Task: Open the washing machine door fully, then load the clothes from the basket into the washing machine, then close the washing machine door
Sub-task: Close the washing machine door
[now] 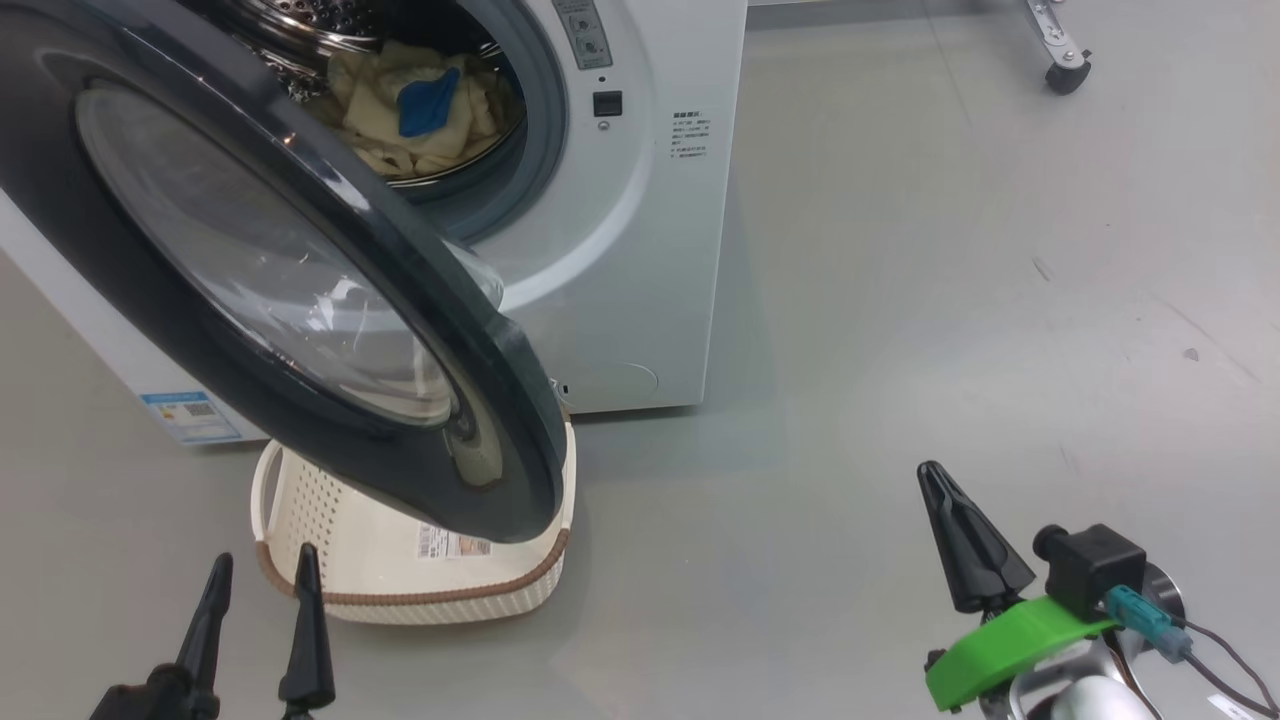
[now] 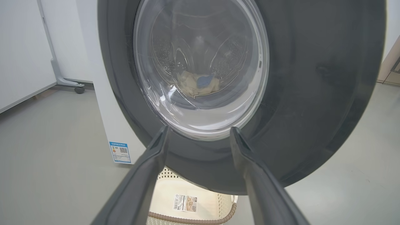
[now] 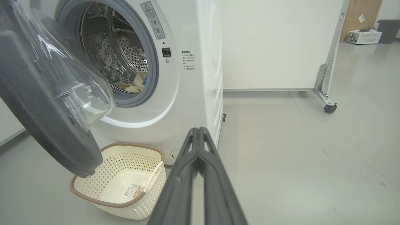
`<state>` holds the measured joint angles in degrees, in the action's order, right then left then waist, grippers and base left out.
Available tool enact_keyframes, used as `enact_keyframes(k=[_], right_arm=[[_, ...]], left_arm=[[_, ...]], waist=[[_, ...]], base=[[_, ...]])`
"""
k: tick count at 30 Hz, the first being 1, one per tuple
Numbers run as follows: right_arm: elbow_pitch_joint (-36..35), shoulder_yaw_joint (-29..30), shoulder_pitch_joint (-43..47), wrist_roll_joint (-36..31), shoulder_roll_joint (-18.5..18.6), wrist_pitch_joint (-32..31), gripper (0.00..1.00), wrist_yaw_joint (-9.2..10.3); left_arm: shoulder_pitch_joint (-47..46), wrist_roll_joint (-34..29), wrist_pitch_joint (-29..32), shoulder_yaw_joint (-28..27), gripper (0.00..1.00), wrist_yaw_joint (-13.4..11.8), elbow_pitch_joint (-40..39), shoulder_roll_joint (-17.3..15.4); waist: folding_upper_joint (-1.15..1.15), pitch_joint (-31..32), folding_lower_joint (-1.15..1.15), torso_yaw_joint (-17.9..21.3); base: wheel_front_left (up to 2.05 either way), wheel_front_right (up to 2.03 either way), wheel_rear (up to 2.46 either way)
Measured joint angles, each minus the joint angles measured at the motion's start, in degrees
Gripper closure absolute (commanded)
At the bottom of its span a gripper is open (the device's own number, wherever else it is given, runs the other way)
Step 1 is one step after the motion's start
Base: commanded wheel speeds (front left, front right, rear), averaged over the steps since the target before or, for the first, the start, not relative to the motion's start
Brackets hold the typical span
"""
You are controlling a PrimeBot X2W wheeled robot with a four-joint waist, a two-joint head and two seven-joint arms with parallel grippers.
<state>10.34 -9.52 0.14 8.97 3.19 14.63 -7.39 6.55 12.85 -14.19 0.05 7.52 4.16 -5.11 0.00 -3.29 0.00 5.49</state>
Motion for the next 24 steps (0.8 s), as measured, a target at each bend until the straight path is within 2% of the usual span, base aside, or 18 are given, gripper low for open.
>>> enact_keyframes(k=[6,14,19,24], right_arm=[[0.64,-0.16,-0.67,0.03,0.0,0.0,1.0,0.0],[-9.66,-2.87,-9.51,0.26,0.0,0.0,1.0,0.0],[-16.23,-8.26,-16.52,1.14,0.03,0.07,1.0,0.0],[-21.15,-17.41,-23.46,4.6,0.11,0.09,1.0,0.0]], left_arm=[[0.0,-0.01,0.0,0.09,0.0,0.0,-0.88,0.0],[0.0,-0.01,0.0,-0.08,0.0,0.0,-1.34,0.08],[-0.02,-0.01,-0.01,-0.02,0.0,0.0,-1.34,0.08],[-0.18,-0.01,-0.01,0.23,0.0,0.0,-1.45,-0.01]], waist=[[0.0,-0.49,0.0,-0.3],[0.0,-0.87,0.0,-0.81],[0.0,-1.0,0.01,-1.54],[0.0,-1.09,0.01,-2.96]], base=[[0.0,0.0,0.0],[0.0,0.0,0.0],[0.0,0.0,0.0],[0.0,0.0,0.0]])
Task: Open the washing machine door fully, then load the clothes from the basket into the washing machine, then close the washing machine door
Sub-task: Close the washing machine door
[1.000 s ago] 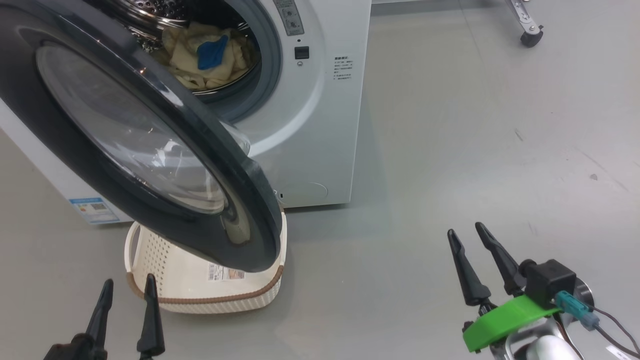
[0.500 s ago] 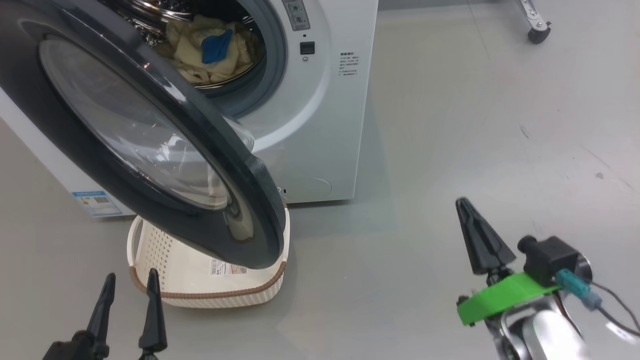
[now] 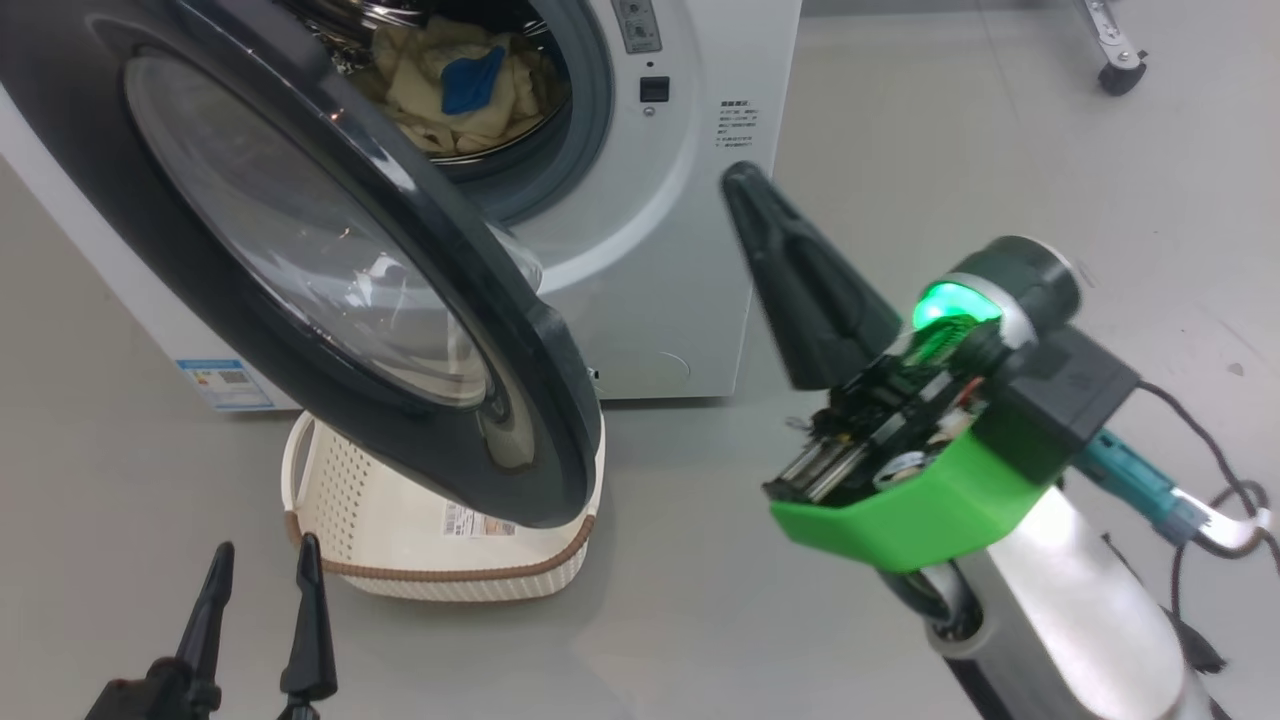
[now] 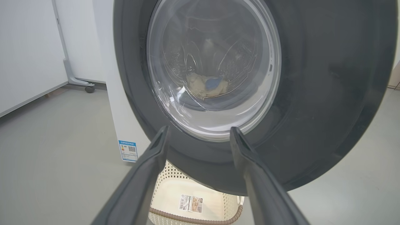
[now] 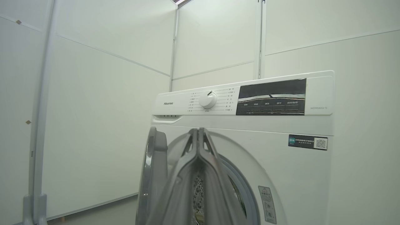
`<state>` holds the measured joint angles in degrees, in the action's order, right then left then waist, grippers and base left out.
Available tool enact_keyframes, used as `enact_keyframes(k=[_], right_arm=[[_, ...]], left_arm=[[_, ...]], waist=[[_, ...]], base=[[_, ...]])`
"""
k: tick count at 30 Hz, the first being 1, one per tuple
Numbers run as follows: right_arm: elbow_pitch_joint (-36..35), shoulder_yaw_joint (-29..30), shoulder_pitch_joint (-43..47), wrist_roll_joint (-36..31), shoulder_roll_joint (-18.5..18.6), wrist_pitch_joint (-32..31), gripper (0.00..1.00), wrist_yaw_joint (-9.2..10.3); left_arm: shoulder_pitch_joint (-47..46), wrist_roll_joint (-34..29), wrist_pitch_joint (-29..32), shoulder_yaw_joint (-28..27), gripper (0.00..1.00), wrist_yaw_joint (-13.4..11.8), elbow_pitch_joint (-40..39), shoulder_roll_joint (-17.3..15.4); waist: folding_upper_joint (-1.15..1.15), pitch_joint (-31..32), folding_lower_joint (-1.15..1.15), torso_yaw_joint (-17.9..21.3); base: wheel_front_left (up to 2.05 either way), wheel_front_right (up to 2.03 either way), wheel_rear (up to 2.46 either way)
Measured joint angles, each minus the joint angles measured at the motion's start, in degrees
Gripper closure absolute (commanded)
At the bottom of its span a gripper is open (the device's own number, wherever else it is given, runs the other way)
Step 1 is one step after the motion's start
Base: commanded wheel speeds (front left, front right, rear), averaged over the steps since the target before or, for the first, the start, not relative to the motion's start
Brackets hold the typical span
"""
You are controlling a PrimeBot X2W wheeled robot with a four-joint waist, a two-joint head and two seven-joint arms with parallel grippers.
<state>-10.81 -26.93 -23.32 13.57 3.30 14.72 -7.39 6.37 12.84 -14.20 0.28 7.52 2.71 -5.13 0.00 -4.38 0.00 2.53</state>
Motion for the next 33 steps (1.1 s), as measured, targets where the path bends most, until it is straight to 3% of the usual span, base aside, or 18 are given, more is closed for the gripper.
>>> enact_keyframes(k=[7,11,20,33], right_arm=[[1.7,-14.11,-2.46,4.44,0.18,0.01,1.0,0.0],[5.32,-18.27,-2.33,6.09,0.22,0.0,1.0,0.0],[16.19,-20.83,-0.12,7.81,0.32,-0.01,1.0,0.0],[21.15,-17.16,-0.28,9.49,0.32,-0.02,1.0,0.0]], left_arm=[[-0.6,0.0,0.0,0.81,0.0,0.0,-0.55,-0.25],[-1.36,0.01,0.0,1.63,0.0,0.0,-0.75,-0.23],[-2.83,0.19,-0.01,2.25,0.0,0.0,-1.58,-0.18],[-4.99,0.34,-0.16,3.1,0.0,0.0,-2.04,-0.24]], waist=[[0.0,-0.37,0.0,-2.57],[0.0,-0.96,0.0,-4.26],[0.0,-3.82,0.0,-6.57],[0.0,-6.91,0.0,-7.15]], base=[[0.0,0.0,0.0],[0.0,0.0,0.0],[0.0,0.0,0.0],[0.0,0.0,0.0]])
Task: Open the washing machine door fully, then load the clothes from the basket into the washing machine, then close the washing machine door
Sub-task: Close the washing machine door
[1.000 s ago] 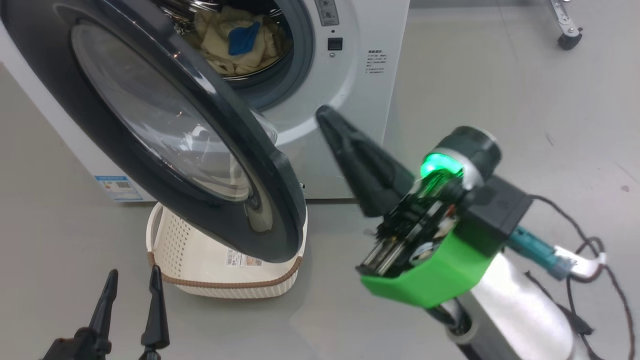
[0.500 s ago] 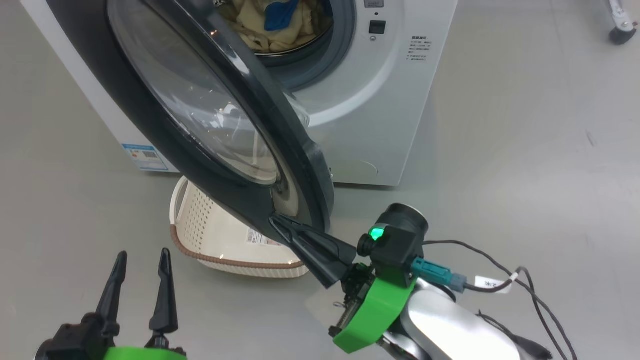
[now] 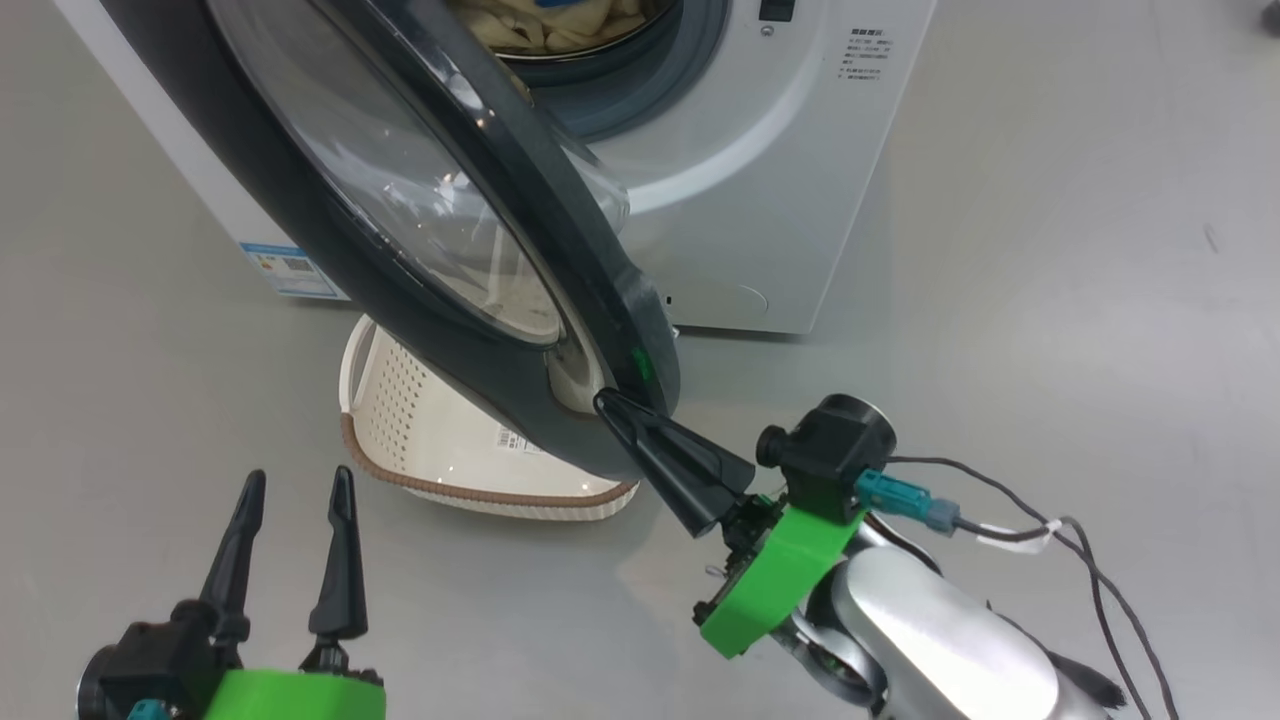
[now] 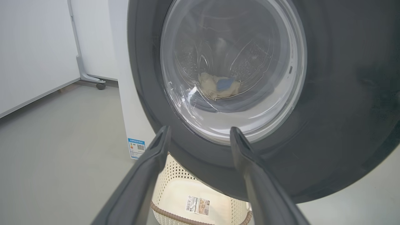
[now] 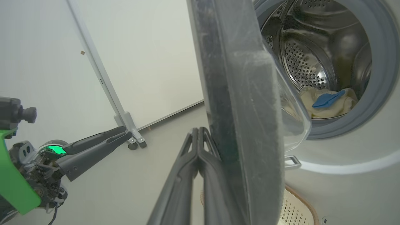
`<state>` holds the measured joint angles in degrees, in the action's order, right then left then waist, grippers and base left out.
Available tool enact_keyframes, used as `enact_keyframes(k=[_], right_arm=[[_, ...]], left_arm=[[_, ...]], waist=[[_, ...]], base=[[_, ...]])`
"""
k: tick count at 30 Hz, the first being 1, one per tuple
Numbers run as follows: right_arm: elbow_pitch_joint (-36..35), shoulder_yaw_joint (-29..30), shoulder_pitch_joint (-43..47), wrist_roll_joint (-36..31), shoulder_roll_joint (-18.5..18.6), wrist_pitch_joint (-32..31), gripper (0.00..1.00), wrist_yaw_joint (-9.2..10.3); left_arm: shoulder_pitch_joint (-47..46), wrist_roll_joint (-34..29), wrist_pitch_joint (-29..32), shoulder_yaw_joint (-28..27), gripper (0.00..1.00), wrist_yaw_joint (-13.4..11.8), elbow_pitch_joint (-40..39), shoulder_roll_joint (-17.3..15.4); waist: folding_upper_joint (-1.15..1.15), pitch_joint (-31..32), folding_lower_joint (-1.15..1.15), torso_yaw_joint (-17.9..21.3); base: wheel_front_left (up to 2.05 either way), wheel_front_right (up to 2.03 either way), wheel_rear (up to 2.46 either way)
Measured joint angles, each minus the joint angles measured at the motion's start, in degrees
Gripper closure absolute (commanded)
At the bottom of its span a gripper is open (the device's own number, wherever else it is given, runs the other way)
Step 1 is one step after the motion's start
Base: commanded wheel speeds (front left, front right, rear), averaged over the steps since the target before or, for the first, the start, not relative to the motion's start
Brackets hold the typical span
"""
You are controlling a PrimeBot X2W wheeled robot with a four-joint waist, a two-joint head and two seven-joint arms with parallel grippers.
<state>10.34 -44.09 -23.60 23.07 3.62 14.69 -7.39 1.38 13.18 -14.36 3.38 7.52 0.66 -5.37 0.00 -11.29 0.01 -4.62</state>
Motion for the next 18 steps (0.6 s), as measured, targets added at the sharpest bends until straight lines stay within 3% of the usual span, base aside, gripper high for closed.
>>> enact_keyframes(k=[18], right_arm=[[0.8,8.8,-3.04,0.03,-0.01,0.0,1.0,-0.01]], left_arm=[[-1.43,0.01,0.0,1.32,0.0,0.0,-0.29,-0.76]], waist=[[0.0,-3.75,0.0,-0.05]], base=[[0.0,0.0,0.0]])
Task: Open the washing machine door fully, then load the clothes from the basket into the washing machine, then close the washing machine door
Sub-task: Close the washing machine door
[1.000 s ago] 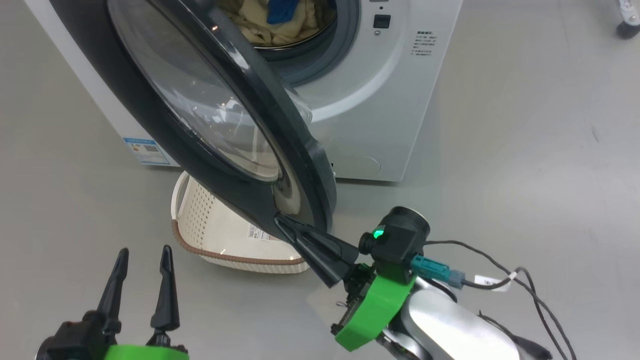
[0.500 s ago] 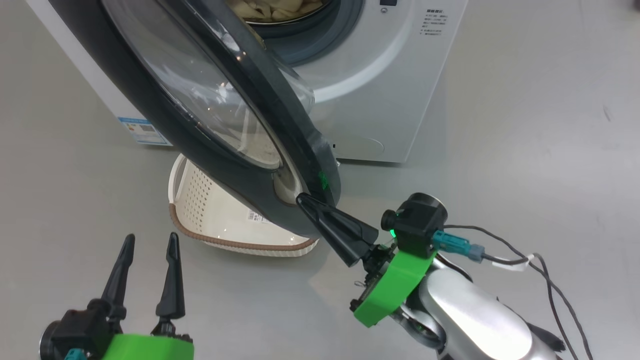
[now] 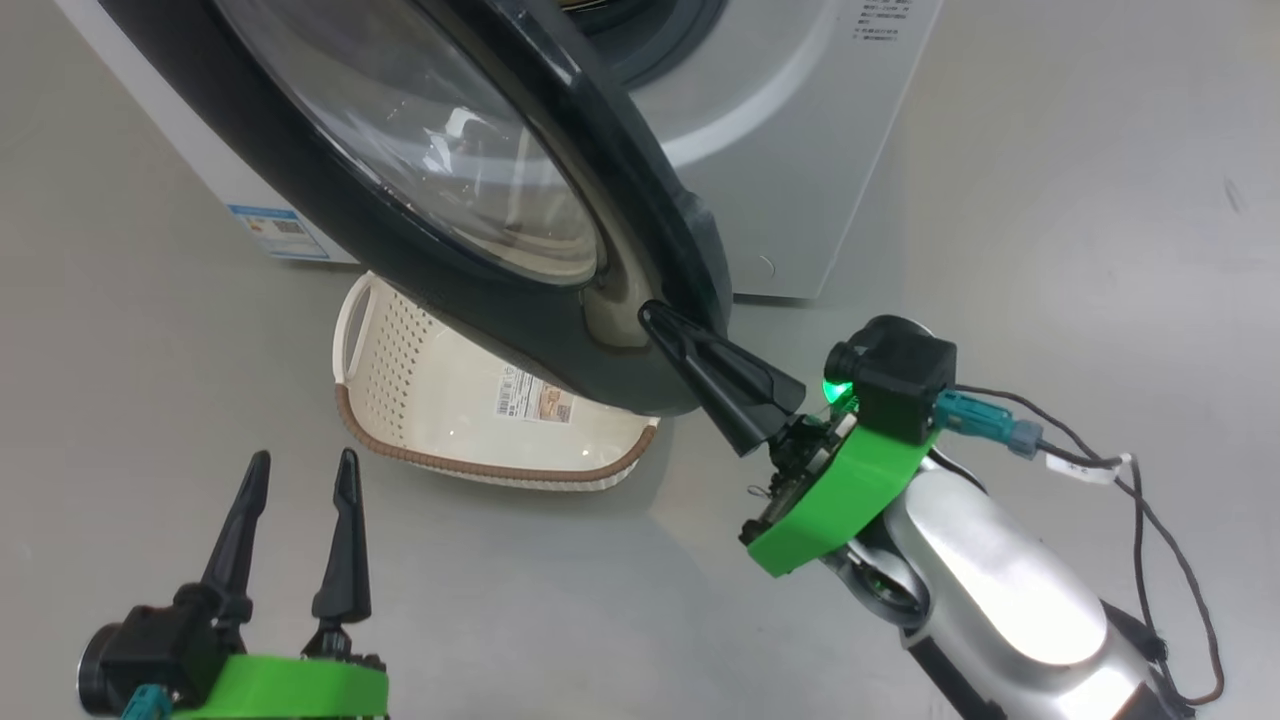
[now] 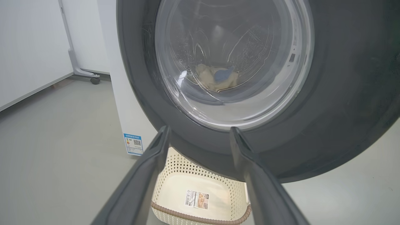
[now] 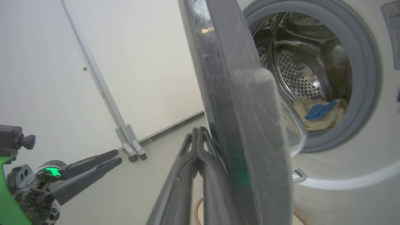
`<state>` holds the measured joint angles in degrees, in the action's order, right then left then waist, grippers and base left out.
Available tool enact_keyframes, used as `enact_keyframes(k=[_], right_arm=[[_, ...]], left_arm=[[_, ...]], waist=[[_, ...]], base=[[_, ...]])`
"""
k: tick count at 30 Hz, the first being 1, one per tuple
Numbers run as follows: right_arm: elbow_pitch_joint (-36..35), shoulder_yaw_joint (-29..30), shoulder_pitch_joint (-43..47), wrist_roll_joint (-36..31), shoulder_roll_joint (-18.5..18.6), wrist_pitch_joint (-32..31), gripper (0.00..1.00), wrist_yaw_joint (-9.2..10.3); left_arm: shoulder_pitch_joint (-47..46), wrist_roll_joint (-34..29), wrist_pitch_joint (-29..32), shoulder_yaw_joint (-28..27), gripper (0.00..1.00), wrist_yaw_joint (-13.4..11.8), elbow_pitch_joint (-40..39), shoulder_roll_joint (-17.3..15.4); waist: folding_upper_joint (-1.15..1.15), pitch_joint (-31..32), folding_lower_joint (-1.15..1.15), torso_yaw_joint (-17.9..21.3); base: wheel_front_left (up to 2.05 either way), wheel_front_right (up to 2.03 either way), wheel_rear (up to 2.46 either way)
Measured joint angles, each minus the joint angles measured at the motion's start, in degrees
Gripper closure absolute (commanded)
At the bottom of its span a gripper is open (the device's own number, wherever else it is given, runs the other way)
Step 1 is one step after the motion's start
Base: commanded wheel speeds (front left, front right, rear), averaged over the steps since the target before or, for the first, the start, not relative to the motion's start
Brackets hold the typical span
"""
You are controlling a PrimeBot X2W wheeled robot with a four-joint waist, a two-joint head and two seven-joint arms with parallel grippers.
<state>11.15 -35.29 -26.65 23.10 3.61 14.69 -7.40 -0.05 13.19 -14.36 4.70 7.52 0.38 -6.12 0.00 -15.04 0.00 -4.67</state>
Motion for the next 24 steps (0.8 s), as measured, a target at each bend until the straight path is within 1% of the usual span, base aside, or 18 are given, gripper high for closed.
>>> enact_keyframes(k=[8,11,24], right_arm=[[0.31,3.98,-2.11,-1.12,0.0,0.0,1.0,0.0],[0.98,6.0,-4.41,-2.23,0.0,0.0,1.0,0.0],[3.11,10.73,-14.71,-6.57,0.01,0.01,1.0,0.0]], left_arm=[[-1.17,0.01,0.0,0.09,0.0,0.0,-0.6,0.03],[-1.67,0.2,0.0,0.41,0.0,0.0,-1.02,0.04],[-3.87,0.52,-0.24,0.51,0.0,0.0,-2.29,0.02]], waist=[[0.0,-2.19,0.0,-0.62],[0.0,-3.86,0.0,-1.13],[0.0,-9.95,0.0,-1.75]], base=[[0.0,0.0,0.0],[0.0,0.0,0.0],[0.0,0.0,0.0]])
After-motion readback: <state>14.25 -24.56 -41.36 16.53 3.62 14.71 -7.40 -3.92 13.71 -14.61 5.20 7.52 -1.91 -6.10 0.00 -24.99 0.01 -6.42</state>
